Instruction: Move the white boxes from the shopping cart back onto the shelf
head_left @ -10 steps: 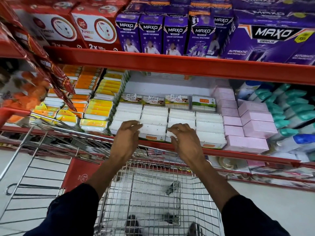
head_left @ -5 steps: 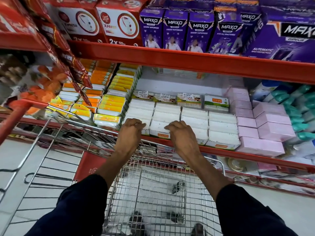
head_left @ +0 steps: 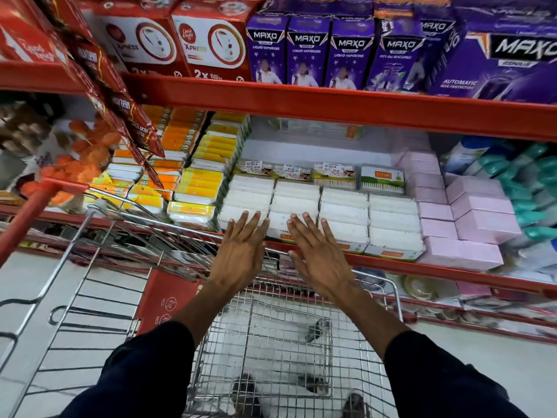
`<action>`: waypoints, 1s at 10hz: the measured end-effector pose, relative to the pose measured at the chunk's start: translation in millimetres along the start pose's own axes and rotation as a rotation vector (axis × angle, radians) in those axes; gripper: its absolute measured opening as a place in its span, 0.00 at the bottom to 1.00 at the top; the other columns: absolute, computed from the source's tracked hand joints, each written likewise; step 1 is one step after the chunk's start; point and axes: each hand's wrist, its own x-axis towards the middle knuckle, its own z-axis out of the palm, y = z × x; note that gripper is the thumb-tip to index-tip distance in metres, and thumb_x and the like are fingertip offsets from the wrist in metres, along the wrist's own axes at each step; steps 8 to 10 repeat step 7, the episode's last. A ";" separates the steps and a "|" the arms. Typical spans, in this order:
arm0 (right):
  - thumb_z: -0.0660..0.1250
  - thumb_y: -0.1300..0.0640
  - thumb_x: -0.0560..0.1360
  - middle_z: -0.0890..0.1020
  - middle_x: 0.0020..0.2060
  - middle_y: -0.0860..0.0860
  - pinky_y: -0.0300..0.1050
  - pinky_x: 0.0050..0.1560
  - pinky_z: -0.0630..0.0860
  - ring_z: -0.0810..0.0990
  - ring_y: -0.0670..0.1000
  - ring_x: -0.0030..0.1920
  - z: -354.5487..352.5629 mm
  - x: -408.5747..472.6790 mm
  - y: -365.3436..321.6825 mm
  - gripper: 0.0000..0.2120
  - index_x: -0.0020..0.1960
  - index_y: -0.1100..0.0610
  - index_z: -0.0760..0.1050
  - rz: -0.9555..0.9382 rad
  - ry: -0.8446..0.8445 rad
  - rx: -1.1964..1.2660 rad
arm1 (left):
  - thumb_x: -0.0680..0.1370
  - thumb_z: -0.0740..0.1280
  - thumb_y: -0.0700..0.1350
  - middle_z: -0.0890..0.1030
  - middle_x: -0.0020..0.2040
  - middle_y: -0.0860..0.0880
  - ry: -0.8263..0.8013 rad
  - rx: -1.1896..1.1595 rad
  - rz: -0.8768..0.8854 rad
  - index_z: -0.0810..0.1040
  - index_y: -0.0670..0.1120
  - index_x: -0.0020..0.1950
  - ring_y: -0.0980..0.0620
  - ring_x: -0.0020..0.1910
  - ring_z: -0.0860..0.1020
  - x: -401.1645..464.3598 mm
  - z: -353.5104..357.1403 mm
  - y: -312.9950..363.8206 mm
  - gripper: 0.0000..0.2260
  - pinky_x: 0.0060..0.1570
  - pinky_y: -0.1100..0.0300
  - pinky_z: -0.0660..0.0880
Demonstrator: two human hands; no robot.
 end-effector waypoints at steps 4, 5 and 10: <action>0.48 0.38 0.81 0.45 0.79 0.52 0.59 0.77 0.42 0.37 0.50 0.78 -10.2 -39.2 42.7 0.34 0.78 0.55 0.41 0.233 0.048 -0.024 | 0.82 0.50 0.54 0.56 0.80 0.46 -0.056 0.087 0.036 0.56 0.48 0.78 0.46 0.80 0.48 5.6 4.8 23.7 0.25 0.78 0.40 0.47; 0.49 0.38 0.81 0.44 0.79 0.52 0.59 0.78 0.42 0.38 0.51 0.78 -20.0 -44.3 45.5 0.35 0.78 0.55 0.42 0.242 0.116 0.000 | 0.82 0.49 0.55 0.55 0.80 0.45 -0.062 0.103 0.023 0.56 0.47 0.78 0.45 0.80 0.46 6.8 3.0 31.4 0.26 0.78 0.40 0.46; 0.44 0.35 0.79 0.46 0.79 0.54 0.61 0.78 0.45 0.38 0.51 0.78 -20.9 -64.2 66.1 0.37 0.78 0.56 0.40 0.370 0.102 0.025 | 0.82 0.50 0.57 0.53 0.80 0.46 0.023 0.104 0.062 0.54 0.47 0.79 0.46 0.80 0.43 5.6 -13.9 50.5 0.27 0.77 0.38 0.47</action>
